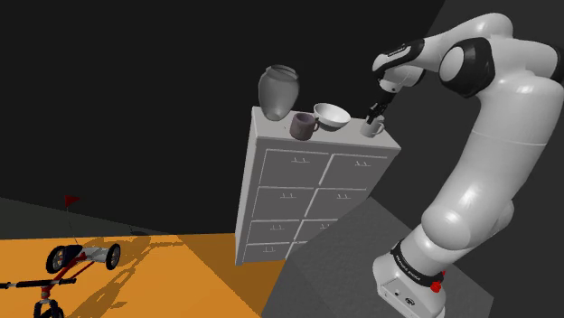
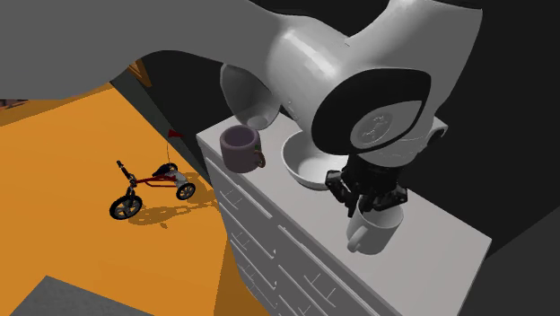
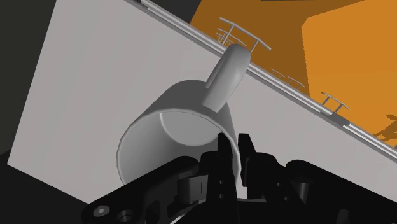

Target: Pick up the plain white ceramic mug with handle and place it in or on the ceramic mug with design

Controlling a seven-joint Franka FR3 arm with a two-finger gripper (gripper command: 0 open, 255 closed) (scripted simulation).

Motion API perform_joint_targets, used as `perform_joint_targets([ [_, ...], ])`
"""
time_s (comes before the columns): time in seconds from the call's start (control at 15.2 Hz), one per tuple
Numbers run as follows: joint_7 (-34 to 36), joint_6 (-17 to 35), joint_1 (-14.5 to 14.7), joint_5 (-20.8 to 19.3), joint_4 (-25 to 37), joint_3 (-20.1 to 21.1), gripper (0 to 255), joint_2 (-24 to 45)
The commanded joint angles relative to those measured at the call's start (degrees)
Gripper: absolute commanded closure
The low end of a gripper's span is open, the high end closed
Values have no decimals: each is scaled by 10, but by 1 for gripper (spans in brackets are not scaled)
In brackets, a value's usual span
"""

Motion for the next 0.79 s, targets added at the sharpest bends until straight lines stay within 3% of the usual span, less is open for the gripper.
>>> perform_joint_targets([
  [0.0, 4, -14, 1, -5, 8, -2, 255, -8],
  [0.73, 18, -89, 5, -25, 60, -9, 255, -34],
])
